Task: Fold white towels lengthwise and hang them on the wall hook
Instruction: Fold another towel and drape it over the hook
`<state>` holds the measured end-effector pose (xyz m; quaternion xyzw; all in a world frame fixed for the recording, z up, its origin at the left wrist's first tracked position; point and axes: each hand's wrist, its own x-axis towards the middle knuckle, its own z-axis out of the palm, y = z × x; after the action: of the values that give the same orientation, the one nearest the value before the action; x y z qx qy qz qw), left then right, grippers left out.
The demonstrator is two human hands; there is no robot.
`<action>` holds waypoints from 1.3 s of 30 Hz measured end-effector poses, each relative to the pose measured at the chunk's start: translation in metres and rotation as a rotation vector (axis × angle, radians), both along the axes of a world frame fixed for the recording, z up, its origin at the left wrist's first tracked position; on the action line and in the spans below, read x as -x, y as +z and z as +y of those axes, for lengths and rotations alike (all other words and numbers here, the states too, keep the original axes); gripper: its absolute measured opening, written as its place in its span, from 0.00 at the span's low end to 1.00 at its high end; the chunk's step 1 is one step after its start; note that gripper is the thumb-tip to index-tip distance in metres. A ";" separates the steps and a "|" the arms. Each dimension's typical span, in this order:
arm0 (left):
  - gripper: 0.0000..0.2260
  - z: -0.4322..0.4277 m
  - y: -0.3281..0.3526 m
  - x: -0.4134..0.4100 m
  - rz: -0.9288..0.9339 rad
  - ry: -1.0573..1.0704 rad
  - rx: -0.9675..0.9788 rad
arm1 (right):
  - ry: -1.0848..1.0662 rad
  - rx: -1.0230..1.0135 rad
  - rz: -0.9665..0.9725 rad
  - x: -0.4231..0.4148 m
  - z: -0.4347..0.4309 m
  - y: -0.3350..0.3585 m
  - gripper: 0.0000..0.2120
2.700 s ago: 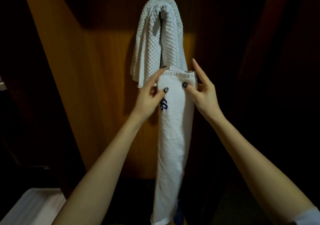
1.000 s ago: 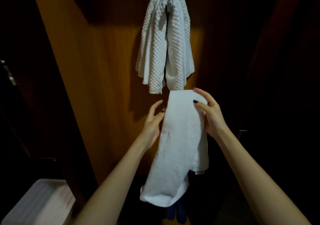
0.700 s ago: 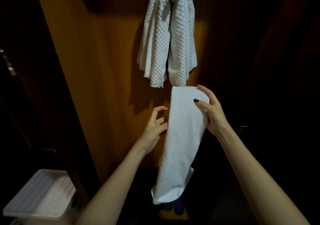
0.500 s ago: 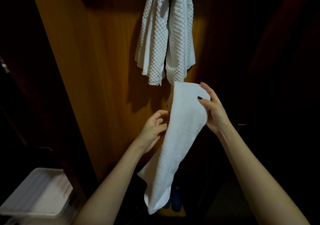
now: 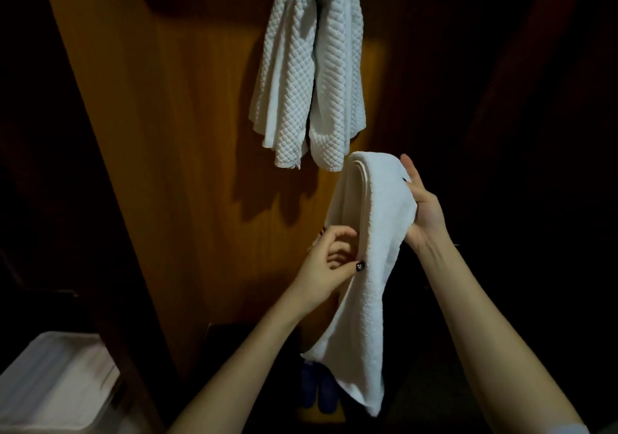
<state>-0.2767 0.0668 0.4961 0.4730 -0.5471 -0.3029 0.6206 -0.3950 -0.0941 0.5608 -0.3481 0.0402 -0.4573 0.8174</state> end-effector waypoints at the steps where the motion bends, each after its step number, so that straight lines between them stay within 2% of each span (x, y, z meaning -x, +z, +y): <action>1: 0.19 -0.001 -0.002 0.002 -0.038 0.020 0.012 | -0.011 -0.003 0.004 0.000 -0.001 0.000 0.19; 6: 0.13 -0.009 -0.012 0.005 -0.079 0.000 0.001 | -0.133 0.024 0.074 0.002 -0.006 0.002 0.19; 12: 0.13 -0.011 -0.028 0.003 -0.117 0.065 -0.024 | -0.198 0.045 0.077 0.011 -0.015 0.012 0.17; 15: 0.17 -0.010 -0.034 -0.001 -0.152 0.120 -0.036 | -0.210 0.039 0.086 0.015 -0.017 0.013 0.17; 19: 0.17 -0.010 -0.024 -0.009 -0.273 0.201 0.040 | -0.219 -0.044 0.038 0.017 -0.018 0.013 0.17; 22: 0.19 -0.007 -0.008 -0.021 -0.290 0.245 0.092 | -0.192 -0.090 -0.029 0.019 -0.018 0.015 0.17; 24: 0.17 -0.006 -0.001 -0.030 -0.345 0.228 0.051 | -0.170 -0.088 -0.062 0.017 -0.016 0.018 0.18; 27: 0.05 -0.006 -0.003 -0.033 -0.476 0.142 -0.086 | -0.184 -0.041 -0.050 0.010 -0.016 0.024 0.18; 30: 0.06 -0.002 -0.019 -0.029 -0.395 0.081 -0.144 | -0.226 0.037 0.030 0.004 -0.015 0.031 0.19; 34: 0.07 0.006 -0.034 -0.032 -0.263 0.055 -0.187 | -0.225 0.050 0.041 0.000 -0.012 0.036 0.19; 39: 0.10 0.010 -0.036 -0.038 -0.334 0.065 -0.192 | -0.246 0.013 0.036 0.003 -0.014 0.035 0.20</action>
<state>-0.2383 0.0764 0.4598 0.5910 -0.5956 -0.2509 0.4828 -0.3978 -0.1085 0.5962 -0.3538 0.0943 -0.5481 0.7520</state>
